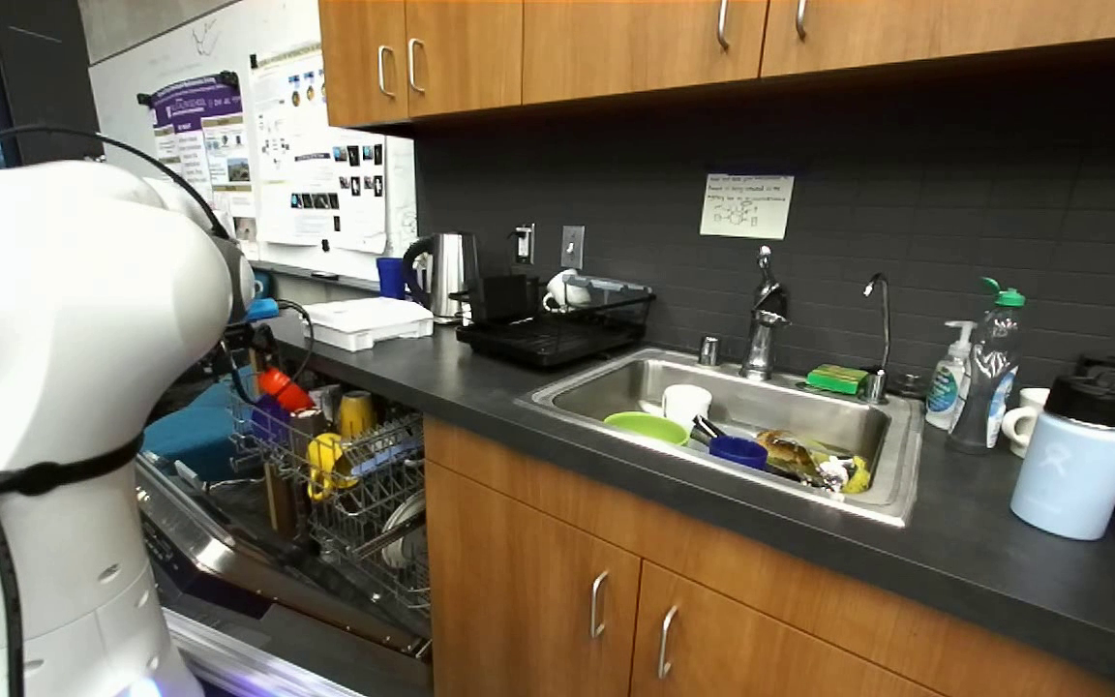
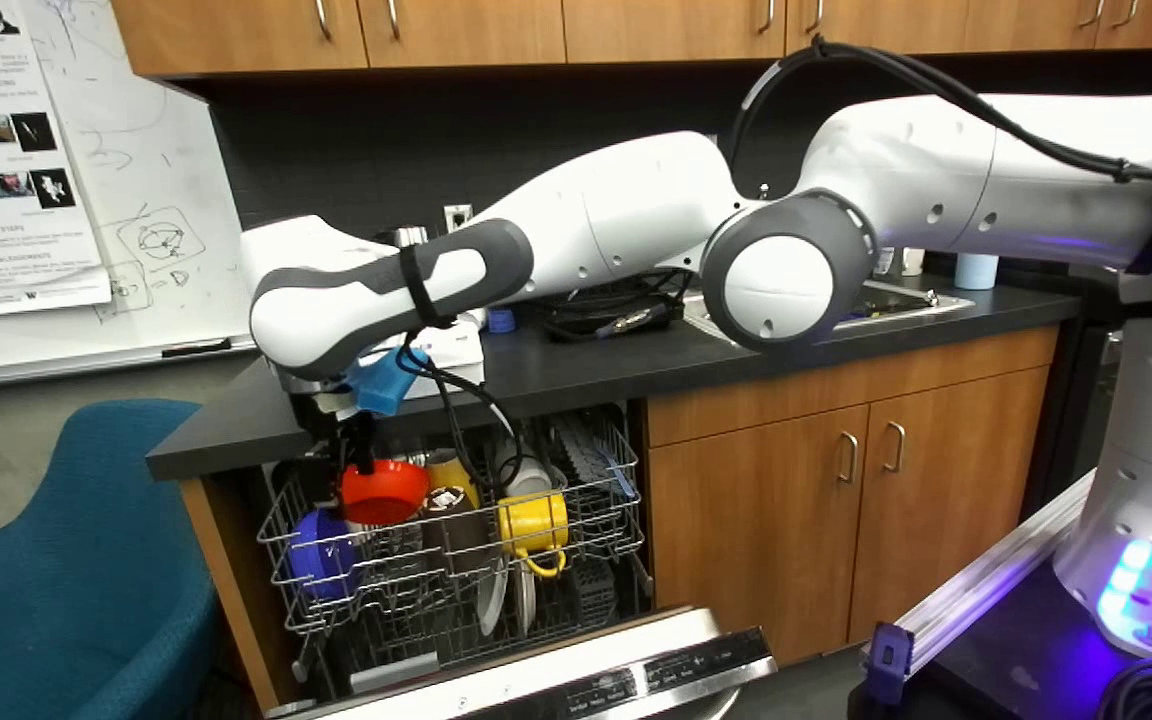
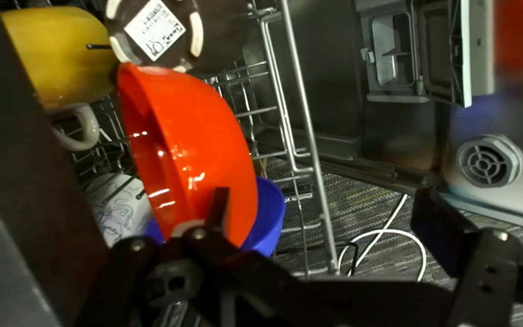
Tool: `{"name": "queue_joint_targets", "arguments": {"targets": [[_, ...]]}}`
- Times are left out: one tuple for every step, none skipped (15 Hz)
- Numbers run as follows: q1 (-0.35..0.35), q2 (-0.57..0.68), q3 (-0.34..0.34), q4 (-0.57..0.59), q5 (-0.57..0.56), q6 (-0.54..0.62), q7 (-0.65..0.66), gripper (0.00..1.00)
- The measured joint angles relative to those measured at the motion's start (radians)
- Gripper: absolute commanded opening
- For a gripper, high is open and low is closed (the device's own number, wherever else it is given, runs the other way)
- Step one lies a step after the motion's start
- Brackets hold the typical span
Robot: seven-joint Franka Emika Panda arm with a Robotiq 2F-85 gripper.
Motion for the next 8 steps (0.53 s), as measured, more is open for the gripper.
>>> {"name": "queue_joint_targets", "arguments": {"targets": [[-0.009, -0.002, 0.0, 0.001, 0.001, 0.008, 0.012, 1.0], [-0.018, -0.004, 0.0, 0.001, 0.001, 0.014, 0.024, 1.0], [-0.026, -0.004, 0.0, 0.001, 0.001, 0.019, 0.036, 1.0], [-0.032, -0.004, 0.0, 0.001, 0.001, 0.023, 0.046, 1.0], [-0.035, -0.004, 0.0, 0.001, 0.002, 0.025, 0.057, 1.0], [-0.037, -0.004, 0.0, 0.001, 0.002, 0.026, 0.066, 1.0], [-0.037, -0.004, 0.0, 0.001, 0.002, 0.027, 0.076, 1.0], [-0.037, -0.004, 0.0, 0.001, 0.002, 0.029, 0.082, 1.0]]}}
